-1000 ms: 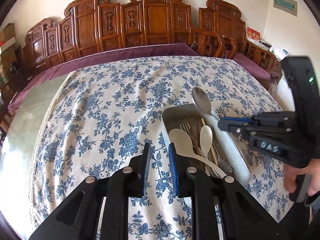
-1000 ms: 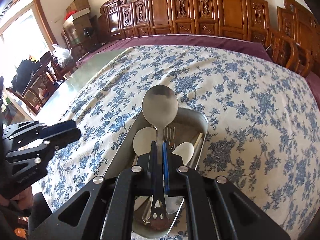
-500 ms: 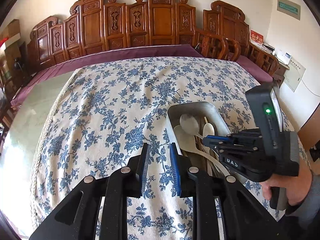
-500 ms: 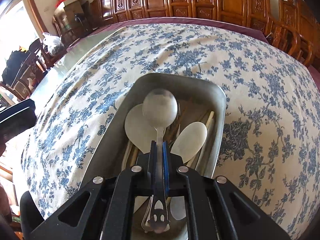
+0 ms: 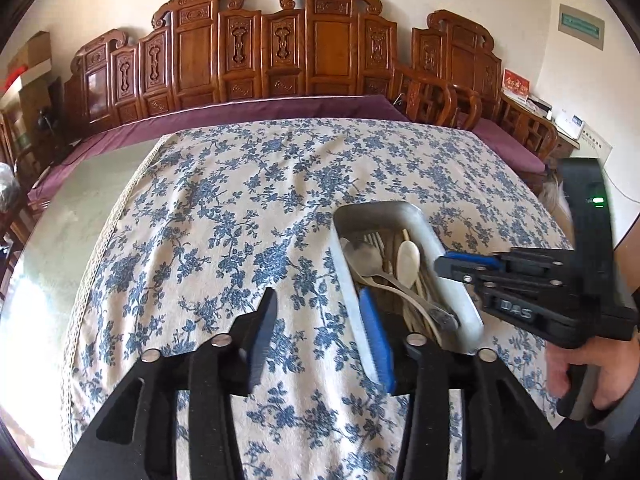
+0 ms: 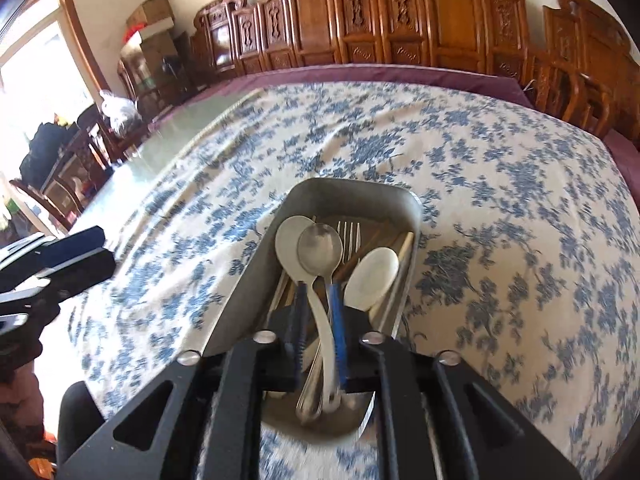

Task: Organize utensils

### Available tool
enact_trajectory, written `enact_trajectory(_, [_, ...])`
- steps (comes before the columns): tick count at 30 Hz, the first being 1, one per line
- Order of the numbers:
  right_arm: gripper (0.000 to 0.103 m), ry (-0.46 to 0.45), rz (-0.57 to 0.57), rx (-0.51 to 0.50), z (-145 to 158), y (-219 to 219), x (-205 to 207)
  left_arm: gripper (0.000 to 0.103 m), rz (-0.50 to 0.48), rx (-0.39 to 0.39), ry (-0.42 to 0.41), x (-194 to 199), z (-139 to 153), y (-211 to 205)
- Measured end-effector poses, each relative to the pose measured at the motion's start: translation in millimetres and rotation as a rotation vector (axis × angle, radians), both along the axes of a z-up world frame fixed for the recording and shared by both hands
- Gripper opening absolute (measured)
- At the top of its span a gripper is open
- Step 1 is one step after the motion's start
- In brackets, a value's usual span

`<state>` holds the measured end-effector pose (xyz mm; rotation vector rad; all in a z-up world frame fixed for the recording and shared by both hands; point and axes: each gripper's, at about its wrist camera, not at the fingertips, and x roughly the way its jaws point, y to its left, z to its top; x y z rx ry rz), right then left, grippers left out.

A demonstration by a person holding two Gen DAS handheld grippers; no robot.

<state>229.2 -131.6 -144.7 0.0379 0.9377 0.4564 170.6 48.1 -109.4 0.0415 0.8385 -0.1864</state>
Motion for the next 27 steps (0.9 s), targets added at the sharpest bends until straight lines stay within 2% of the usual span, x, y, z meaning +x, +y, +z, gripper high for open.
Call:
enact_trajectory(2, [0.025, -0.026, -0.018, 0.005, 10.9, -9.6, -15.3, 0.054, -0.006, 0.004, -0.005, -8.0, 3.2, -6.0])
enact_trajectory(3, [0.032, -0.038, -0.03, 0.007, 15.8, -14.9, -23.1, 0.056, -0.007, 0.006, -0.008, -10.4, 4.4, -7.7])
enact_trajectory(7, [0.065, -0.079, -0.084, -0.013, 30.9, -34.3, -50.5, 0.079, -0.014, 0.01, -0.02, -23.1, 10.3, -17.5])
enact_trajectory(8, [0.069, -0.089, -0.095, -0.024, 34.5, -38.8, -58.4, 0.085, -0.01, 0.017, -0.025, -26.2, 12.1, -20.4])
enact_trajectory(10, [0.083, -0.107, -0.114, -0.04, 41.4, -47.3, -73.2, 0.089, -0.006, 0.028, -0.031, -31.8, 14.9, -26.3])
enact_trajectory(13, [0.098, -0.129, -0.149, -0.061, 50.0, -59.4, -90.0, 0.095, -0.008, 0.038, -0.039, -40.6, 19.6, -35.2])
enact_trajectory(23, [0.1, -0.181, -0.234, -0.087, 71.7, -93.0, -141.4, 0.096, -0.022, 0.053, -0.039, -73.5, 31.4, -57.5])
enact_trajectory(27, [0.1, -0.22, -0.257, -0.085, 84.7, -100.1, -158.5, 0.096, -0.024, 0.05, -0.081, -91.6, 44.8, -63.1])
